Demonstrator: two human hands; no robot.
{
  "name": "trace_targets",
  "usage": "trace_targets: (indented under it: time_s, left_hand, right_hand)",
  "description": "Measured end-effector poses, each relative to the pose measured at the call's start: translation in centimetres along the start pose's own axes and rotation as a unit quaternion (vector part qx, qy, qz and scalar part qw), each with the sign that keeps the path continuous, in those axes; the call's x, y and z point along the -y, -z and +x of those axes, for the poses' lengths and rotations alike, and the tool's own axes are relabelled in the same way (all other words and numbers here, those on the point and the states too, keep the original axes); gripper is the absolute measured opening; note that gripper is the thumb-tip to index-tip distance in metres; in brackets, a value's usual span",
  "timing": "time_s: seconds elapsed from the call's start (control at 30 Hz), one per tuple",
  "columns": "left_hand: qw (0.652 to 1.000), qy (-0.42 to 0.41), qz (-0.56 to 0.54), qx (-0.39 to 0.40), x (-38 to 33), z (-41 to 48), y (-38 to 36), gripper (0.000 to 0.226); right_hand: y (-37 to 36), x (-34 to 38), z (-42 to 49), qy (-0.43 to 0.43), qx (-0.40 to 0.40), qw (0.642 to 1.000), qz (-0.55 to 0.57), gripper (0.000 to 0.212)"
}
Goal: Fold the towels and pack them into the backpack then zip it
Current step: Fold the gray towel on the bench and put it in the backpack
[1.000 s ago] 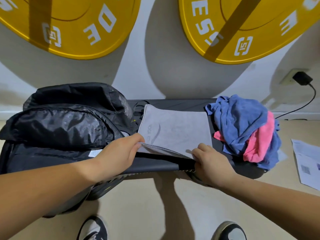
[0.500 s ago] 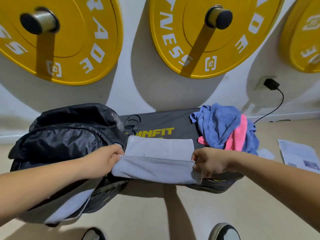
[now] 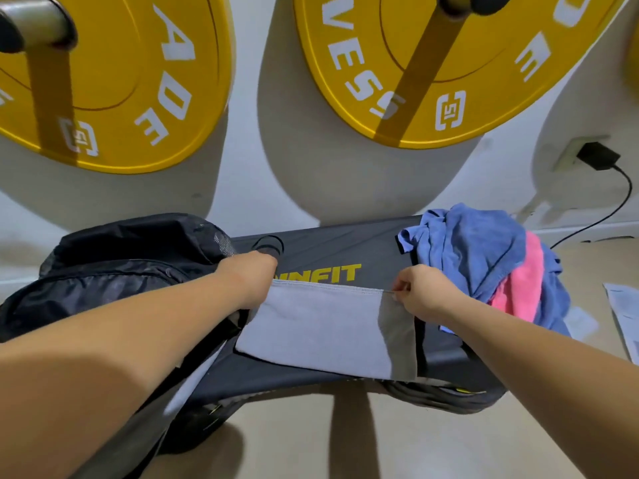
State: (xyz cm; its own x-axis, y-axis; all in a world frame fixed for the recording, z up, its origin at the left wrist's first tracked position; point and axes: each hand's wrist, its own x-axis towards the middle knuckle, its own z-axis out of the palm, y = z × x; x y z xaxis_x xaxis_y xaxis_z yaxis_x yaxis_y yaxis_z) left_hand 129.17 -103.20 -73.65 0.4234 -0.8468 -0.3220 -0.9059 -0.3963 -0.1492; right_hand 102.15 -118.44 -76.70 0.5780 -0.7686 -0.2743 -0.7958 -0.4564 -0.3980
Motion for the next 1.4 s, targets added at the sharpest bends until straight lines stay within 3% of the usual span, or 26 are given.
trace_targets:
  time_s: [0.33,0.47,0.63,0.73,0.8,0.9,1.0,1.13,1.23,1.3,1.4]
  left_hand:
    - [0.995,-0.066,0.08,-0.01,-0.1,2.4,-4.1,0.018]
    - [0.996,-0.068,0.038,0.048,-0.2,2.7,-3.5,0.019]
    - [0.994,-0.067,-0.002,0.08,-0.8,3.0,-3.2,0.019]
    - [0.991,-0.067,-0.087,0.07,-0.8,3.4,-1.6,0.014]
    - [0.982,-0.052,-0.17,0.061,-0.6,3.6,-0.4,0.013]
    - [0.957,-0.007,-0.288,0.005,-0.8,4.2,0.4,0.02]
    - [0.95,-0.011,-0.305,-0.068,-1.8,5.8,0.7,0.028]
    - [0.926,-0.065,-0.296,-0.227,-3.9,8.8,2.5,0.039]
    - [0.899,-0.124,-0.311,-0.284,-6.0,9.4,4.1,0.049]
    - [0.917,-0.093,-0.293,-0.253,-6.7,8.8,3.6,0.044]
    - [0.971,-0.007,-0.226,-0.08,-7.2,6.0,1.7,0.028]
  right_hand:
    - [-3.3,-2.0,1.6,0.049,-0.03,0.998,-0.012,0.015]
    - [-3.0,-1.2,1.7,0.044,-0.001,0.999,-0.029,0.028]
    - [-2.8,-0.3,1.6,0.021,0.035,0.999,0.024,0.027]
    - [-2.3,-0.3,1.6,0.007,0.06,0.998,0.032,0.028]
    - [-1.7,-0.2,1.5,-0.008,0.089,0.995,0.04,0.016]
    - [-1.0,-0.1,1.2,-0.057,0.113,0.987,0.098,0.016]
    - [-1.0,-0.2,0.4,-0.116,0.155,0.95,0.244,0.02]
    - [-1.1,-0.2,-0.8,-0.154,0.249,0.887,0.356,0.026]
    - [-1.8,-0.4,-1.1,-0.18,0.242,0.876,0.377,0.026]
    - [-2.5,-0.8,-1.1,-0.18,0.215,0.894,0.35,0.024]
    - [-2.6,-0.8,-1.3,-0.164,0.206,0.922,0.282,0.028]
